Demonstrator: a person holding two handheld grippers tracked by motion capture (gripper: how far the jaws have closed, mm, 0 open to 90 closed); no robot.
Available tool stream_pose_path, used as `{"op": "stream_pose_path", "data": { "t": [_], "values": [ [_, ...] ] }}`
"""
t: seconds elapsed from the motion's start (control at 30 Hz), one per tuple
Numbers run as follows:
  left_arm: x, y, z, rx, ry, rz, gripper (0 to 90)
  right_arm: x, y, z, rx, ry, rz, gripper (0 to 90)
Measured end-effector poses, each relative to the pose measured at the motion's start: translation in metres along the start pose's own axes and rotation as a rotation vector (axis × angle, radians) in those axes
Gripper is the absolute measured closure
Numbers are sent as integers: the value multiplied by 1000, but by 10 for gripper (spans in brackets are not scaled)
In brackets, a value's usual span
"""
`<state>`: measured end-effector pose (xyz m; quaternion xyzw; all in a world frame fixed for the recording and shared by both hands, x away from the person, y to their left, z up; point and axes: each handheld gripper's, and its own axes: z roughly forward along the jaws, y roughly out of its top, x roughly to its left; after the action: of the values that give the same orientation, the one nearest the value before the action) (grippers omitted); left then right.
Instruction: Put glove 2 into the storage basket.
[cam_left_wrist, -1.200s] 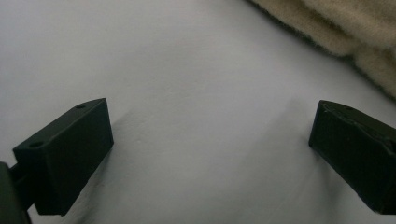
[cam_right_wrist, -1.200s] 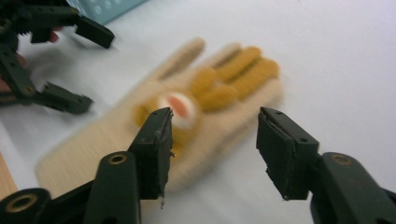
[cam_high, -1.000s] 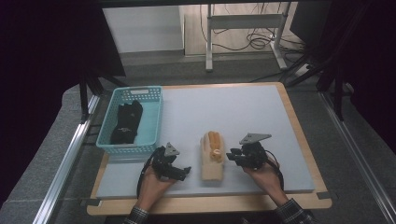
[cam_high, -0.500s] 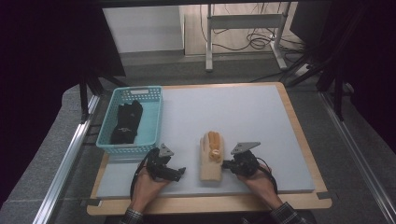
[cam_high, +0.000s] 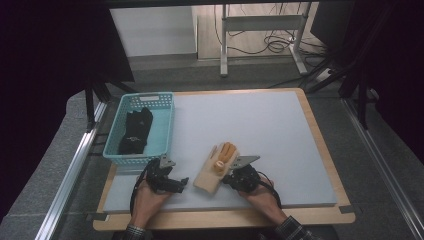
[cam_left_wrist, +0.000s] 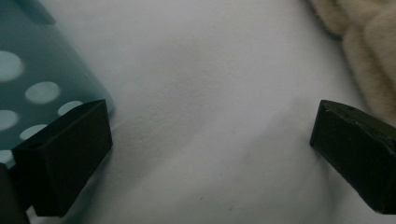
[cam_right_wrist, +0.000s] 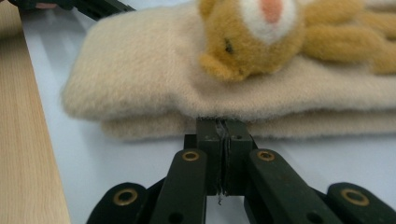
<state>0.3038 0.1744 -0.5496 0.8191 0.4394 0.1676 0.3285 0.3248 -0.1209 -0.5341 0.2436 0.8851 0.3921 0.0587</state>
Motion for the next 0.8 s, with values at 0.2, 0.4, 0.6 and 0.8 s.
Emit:
{"op": "stream_pose_path", "data": {
  "t": [0.2, 0.4, 0.6, 0.8],
  "values": [
    [3, -1, 1, -2, -19, -18, 0, 3, 1, 2, -8, 10, -11, 818],
    [3, -1, 1, -1, -23, -21, 0, -12, -6, -21, -31, -46, 12, 740],
    [3, -2, 1, -8, -21, -20, 0, -45, -20, -53, -53, -143, 60, 581],
    [4, -2, 1, -8, -23, -23, 0, -74, -38, -78, -39, -264, 97, 364]
  ]
}}
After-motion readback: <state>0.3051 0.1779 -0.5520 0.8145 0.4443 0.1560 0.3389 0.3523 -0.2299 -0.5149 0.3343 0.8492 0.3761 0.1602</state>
